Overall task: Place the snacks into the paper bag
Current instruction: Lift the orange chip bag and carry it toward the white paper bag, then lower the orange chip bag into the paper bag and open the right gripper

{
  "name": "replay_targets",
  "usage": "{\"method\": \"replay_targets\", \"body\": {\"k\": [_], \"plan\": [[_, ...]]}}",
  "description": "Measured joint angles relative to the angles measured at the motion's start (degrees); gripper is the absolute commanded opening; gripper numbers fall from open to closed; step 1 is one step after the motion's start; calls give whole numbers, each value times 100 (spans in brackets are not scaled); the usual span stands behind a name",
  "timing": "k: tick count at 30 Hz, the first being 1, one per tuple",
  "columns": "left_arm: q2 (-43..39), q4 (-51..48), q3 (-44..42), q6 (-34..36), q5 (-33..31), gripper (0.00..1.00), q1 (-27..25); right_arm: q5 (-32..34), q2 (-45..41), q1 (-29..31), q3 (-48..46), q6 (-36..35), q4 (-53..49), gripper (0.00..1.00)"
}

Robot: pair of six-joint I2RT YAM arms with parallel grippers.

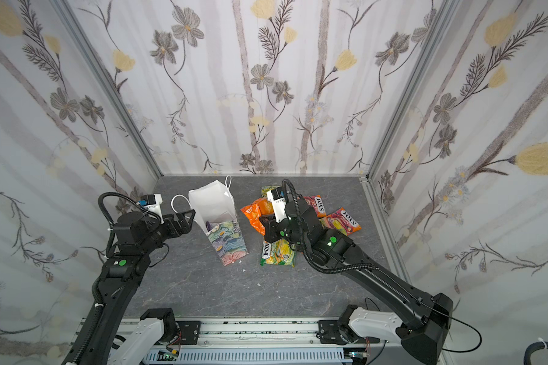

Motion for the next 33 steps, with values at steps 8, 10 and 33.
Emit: {"method": "replay_targets", "body": {"k": [8, 10, 33], "plan": [[105, 52, 35, -17, 299, 100, 0, -629, 372, 192, 662, -96, 284, 0], [111, 155, 44, -55, 455, 100, 0, -929, 518, 247, 898, -109, 380, 0], [-55, 155, -90, -7, 37, 100, 0, -2562, 2446, 509, 2511, -131, 1587, 0]]}}
